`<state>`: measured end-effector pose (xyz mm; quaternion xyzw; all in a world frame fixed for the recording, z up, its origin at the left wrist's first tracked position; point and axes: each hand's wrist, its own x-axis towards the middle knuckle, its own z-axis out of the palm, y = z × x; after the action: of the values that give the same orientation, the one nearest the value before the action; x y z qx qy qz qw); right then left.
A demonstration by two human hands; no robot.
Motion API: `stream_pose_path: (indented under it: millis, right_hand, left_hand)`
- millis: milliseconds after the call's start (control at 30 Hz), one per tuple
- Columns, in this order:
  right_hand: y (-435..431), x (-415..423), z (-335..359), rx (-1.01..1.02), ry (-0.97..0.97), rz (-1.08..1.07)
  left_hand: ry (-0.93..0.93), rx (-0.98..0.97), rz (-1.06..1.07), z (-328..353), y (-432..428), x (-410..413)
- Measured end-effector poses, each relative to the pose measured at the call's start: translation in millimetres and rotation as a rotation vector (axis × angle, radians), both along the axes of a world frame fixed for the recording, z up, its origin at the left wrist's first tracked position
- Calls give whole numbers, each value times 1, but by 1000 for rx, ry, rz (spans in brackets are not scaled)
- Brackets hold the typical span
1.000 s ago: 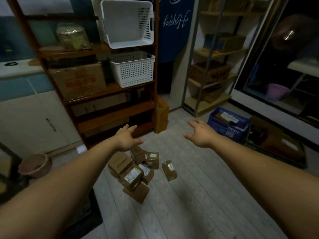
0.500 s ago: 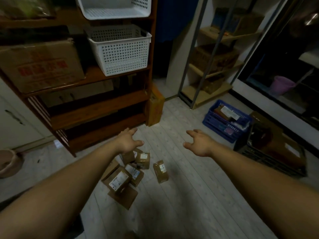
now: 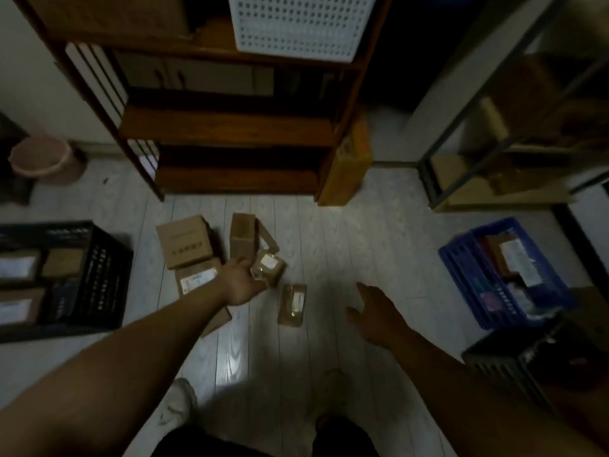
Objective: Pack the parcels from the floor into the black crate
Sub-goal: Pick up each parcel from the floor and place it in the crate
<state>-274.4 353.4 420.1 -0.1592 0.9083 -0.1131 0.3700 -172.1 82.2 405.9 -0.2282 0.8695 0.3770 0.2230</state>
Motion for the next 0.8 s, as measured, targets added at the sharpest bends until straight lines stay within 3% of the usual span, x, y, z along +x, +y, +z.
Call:
stream_pose_path:
  millis: [333, 667, 800]
  right_hand:
    - [21, -40, -208, -84, -247, -124]
    - [-35, -56, -488, -239, -318, -166]
    - [-53, -62, -569, -330, -403, -327]
  left_hand:
    - [-284, 89, 242, -201, 73, 14]
    - [-201, 268, 482, -460, 73, -42]
    - [-196, 320, 544, -542, 76, -56]
